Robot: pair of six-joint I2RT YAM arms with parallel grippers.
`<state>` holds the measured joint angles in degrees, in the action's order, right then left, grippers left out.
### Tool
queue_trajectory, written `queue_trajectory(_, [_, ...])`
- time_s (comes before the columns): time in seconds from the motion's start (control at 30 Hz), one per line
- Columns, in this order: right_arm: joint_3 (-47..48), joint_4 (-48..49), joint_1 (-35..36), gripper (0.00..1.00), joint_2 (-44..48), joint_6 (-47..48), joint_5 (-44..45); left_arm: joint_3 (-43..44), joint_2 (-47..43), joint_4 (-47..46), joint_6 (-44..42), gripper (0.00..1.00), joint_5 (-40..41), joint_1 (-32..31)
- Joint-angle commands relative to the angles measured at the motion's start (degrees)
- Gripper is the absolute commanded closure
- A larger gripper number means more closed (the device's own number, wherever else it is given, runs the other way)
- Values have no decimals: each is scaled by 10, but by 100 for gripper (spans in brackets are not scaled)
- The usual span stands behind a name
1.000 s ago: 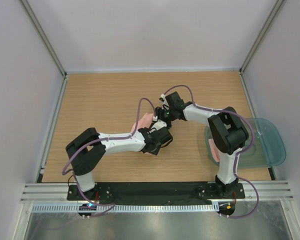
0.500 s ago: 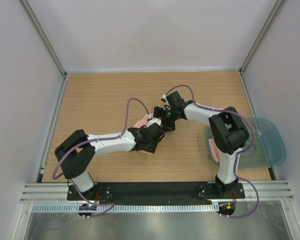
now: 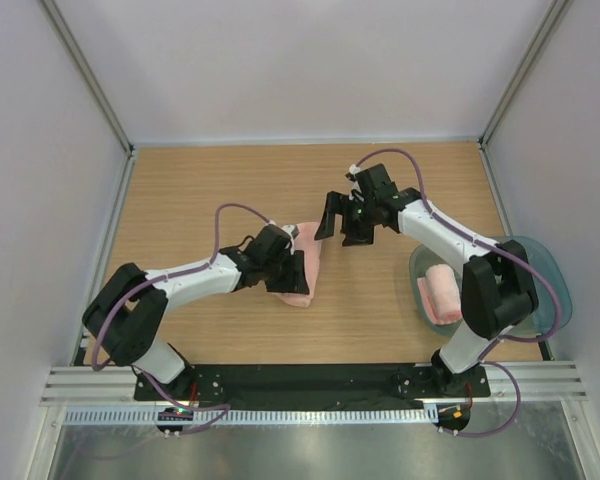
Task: Roll the towels
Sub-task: Roll the towel, then place the rolled towel into the container
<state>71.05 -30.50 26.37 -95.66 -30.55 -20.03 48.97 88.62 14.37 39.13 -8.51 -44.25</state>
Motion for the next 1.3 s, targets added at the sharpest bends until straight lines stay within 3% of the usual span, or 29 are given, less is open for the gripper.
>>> queue_trajectory(0.0, [22,0,1,9,46,-9,-8,-23,-13,-22,44,76,-117,21])
queue_trajectory(0.27, [-31,61,1,8,47,-33,-69,-108,-27,-174,132,76,-248,126])
queue_trajectory(0.43, [-59,109,4,8,36,-48,-99,-170,12,-292,189,76,-316,177])
queue_trajectory(1.27, [-115,379,53,4,-152,-88,-145,-165,181,-239,175,77,-310,264])
